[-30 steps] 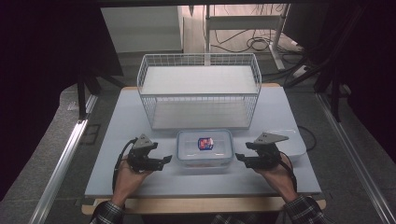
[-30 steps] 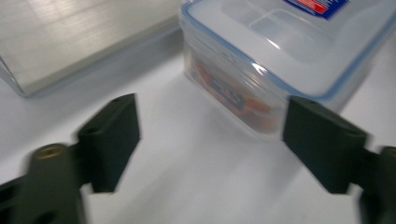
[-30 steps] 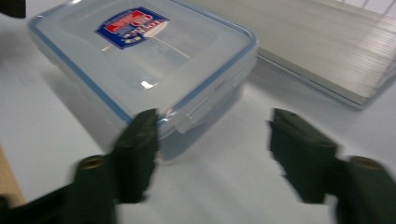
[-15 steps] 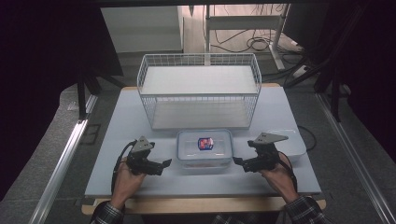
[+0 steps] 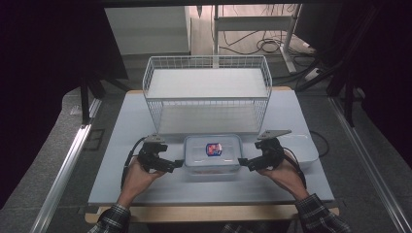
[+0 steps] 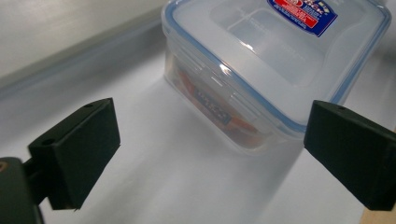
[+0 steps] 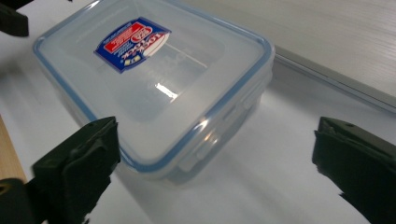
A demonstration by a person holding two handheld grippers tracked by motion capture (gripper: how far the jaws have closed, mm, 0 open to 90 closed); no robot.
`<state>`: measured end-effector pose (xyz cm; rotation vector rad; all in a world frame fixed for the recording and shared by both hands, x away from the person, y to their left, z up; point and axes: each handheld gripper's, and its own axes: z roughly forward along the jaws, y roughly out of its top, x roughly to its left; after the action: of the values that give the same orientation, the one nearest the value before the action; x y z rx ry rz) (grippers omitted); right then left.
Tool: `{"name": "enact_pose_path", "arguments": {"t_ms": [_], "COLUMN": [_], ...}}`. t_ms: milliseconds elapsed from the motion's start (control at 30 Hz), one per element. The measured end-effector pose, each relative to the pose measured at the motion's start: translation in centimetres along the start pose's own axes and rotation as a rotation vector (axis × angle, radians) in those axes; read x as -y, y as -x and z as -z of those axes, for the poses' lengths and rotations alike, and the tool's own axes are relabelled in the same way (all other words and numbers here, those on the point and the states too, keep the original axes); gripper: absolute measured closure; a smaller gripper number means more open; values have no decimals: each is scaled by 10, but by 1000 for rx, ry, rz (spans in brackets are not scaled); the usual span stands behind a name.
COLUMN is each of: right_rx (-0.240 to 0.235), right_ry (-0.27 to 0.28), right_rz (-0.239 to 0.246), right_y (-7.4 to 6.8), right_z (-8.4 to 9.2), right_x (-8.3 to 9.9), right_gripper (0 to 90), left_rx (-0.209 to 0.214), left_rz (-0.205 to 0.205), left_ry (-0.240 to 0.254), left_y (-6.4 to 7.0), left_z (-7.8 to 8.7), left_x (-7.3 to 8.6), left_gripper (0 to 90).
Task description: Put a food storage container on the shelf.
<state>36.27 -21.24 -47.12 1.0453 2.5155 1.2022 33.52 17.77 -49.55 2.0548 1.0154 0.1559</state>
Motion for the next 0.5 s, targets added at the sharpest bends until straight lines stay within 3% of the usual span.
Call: {"name": "enact_pose_path", "arguments": {"t_ms": [67,100,167,200,300,333,400,500], "right_rx": [-3,-32,-62,-78,-114,-127,-155,-193], "right_ry": [-5,-27,-34,-43,-53,-58,-82,-121], "right_rz": [-7,-37,-61,-79,-115,-129,-155,-198], "right_y": [1,4,7,9,13,15,17,22], "right_z": [-1,-5,-9,-12,-19,-21,-27,-37], "right_x": [-2,-6,-8,-10,-12,-13,-15,-15], "right_gripper": [44,76,94,97,97,92,80,68], "left_rx": [2,31,43,85,156,156,230,284], "left_rz": [6,35,46,79,124,124,174,214], "left_ry": [-9,-12,-11,-14,-20,-20,-45,-61], "left_y": [-1,-5,-6,-10,-14,-14,-19,-21], "left_z": [-2,-5,-6,-10,-20,-20,-34,-44], "left_x": [-2,-5,-6,-10,-13,-13,-16,-16], "left_gripper": [64,77,87,88,83,78,71,59]}}
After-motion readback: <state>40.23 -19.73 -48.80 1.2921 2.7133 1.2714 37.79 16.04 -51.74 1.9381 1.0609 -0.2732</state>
